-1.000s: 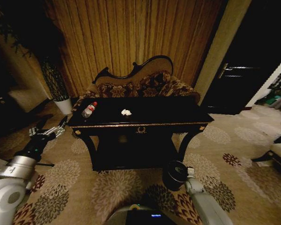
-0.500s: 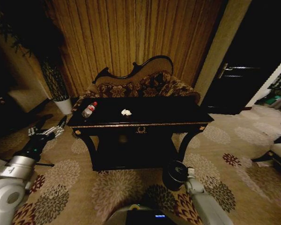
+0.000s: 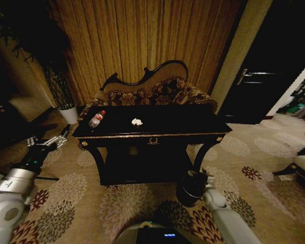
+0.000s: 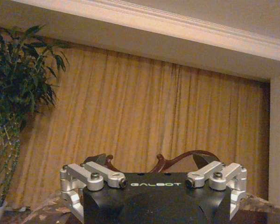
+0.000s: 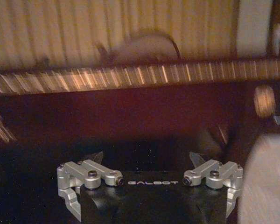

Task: Move to the front of the table and place the trash on the table into the trash bin.

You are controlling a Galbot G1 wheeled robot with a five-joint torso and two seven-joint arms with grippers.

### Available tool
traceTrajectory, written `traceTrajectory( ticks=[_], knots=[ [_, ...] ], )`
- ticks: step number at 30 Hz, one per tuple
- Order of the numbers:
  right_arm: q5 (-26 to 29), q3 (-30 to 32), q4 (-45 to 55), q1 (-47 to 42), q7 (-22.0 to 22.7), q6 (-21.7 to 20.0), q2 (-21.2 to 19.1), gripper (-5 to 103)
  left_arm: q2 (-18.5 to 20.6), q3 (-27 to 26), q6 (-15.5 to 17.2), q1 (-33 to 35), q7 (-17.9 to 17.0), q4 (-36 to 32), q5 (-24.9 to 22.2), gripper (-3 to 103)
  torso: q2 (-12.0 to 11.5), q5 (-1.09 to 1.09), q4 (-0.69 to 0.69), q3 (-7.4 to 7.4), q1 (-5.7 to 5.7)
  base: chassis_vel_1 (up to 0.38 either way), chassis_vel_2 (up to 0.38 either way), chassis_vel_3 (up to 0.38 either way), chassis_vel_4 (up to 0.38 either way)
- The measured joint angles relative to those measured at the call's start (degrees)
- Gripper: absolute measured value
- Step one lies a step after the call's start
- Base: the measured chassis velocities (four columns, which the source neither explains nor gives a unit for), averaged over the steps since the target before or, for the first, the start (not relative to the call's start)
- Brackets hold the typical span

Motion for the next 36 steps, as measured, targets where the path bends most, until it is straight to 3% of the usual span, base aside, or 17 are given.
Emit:
traceTrajectory(
  ticks=[5,12,19,23,25,32,36],
  knots=[
    [-0.5,2.6,16.8,-5.2,0.2,-0.7,-2.0,100,-1.0,0.3,0.3,-0.9,-0.1,0.1,0.1,100,0.0,0.0,0.0,0.0,-0.01,0.0,0.0,0.0,0.0],
    [0.5,2.6,27.2,-6.0,3.0,-6.1,-3.3,100,-1.5,0.3,0.4,-0.1,-0.1,-0.1,0.4,100,0.0,0.01,0.02,0.0,0.0,0.0,0.0,0.0,0.0],
    [0.9,2.2,29.7,-5.9,4.9,-8.3,-4.1,100,-1.5,0.3,1.7,0.2,-0.1,-0.1,0.5,100,0.0,0.01,0.01,0.0,-0.01,0.0,0.0,0.0,0.0],
    [1.0,2.2,29.9,-5.9,5.6,-8.6,-4.4,100,-1.3,0.3,5.7,0.4,-2.1,-0.5,1.3,100,0.0,0.02,0.01,0.0,-0.01,-0.013,0.014,0.01,-0.009],
    [1.1,2.2,29.8,-5.7,5.8,-8.6,-4.5,100,-0.7,0.1,9.3,0.0,-4.9,-1.0,1.4,100,0.0,0.02,0.01,0.0,-0.02,-0.075,0.068,0.093,-0.063],
    [1.3,2.2,28.7,-5.0,5.8,-8.6,-4.7,100,0.4,-0.8,13.7,-0.4,-8.7,-1.9,2.7,100,0.0,0.02,0.0,0.01,-0.01,-0.168,0.134,0.137,-0.143],
    [1.3,2.1,27.8,-4.5,5.8,-8.4,-4.7,100,0.4,-0.9,13.9,-0.4,-9.0,-2.1,2.8,100,0.0,0.02,0.02,0.02,0.02,-0.225,0.223,0.22,-0.212]
  ],
)
